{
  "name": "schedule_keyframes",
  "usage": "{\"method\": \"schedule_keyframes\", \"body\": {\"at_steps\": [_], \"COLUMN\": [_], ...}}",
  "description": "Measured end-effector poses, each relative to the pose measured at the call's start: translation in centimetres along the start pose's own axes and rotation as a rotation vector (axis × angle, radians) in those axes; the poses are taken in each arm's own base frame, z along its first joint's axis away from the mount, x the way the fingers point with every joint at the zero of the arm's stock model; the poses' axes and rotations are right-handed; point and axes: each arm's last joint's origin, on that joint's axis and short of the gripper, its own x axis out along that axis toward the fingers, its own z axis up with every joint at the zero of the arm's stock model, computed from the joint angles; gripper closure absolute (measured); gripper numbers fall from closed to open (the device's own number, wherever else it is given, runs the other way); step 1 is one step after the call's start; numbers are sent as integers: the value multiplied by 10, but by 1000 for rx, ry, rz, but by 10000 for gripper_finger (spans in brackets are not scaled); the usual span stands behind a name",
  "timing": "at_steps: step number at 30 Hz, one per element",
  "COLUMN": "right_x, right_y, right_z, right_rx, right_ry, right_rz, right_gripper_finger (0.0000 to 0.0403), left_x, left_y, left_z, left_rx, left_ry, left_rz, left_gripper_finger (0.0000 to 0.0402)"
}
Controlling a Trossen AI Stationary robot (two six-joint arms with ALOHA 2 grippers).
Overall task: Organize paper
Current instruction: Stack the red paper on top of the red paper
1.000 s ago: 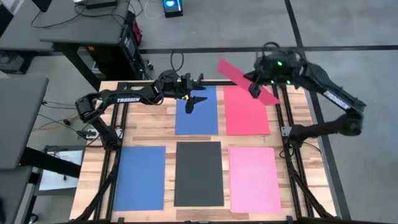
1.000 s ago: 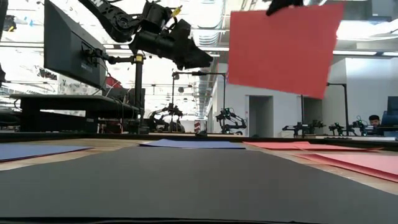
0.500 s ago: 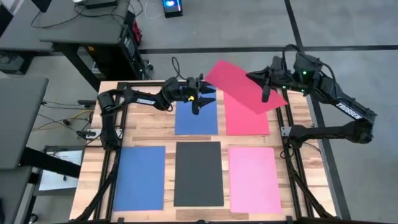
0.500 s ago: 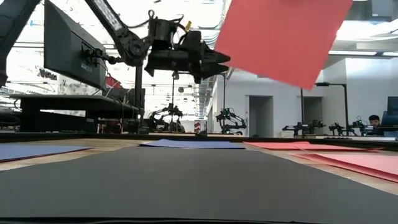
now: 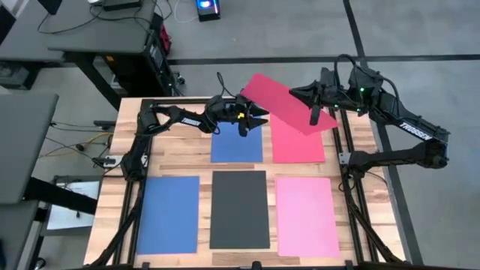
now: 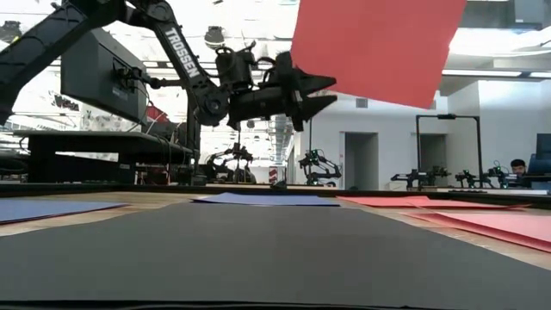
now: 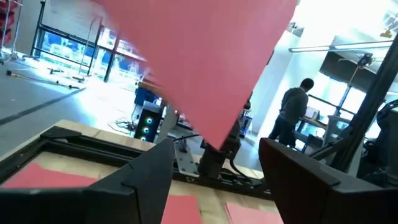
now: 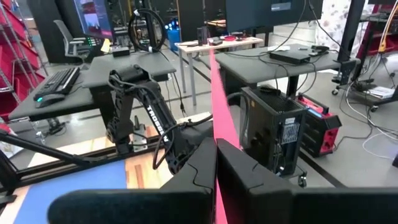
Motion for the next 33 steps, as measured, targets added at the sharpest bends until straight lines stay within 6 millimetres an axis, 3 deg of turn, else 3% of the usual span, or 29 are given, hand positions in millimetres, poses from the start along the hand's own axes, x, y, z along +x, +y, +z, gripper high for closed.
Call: {"method": "schedule_keyframes", "body": {"at_steps": [16,33], "right_x": [-2,-8], "right_y": [0,-11], "right_z": [4,-11], "right_rx": [-5,-41], "right_ry": [-42,118], "right_rz": [-8,-256], "right_gripper_finger": [403,403], "left_x": [1,3], "left_y": [-16,-23], "left_z": [16,16], "left_rx": [143,137], "left_ry": [-209,-237], "left_rz": [-50,-82], "left_gripper_finger": [182,186]}}
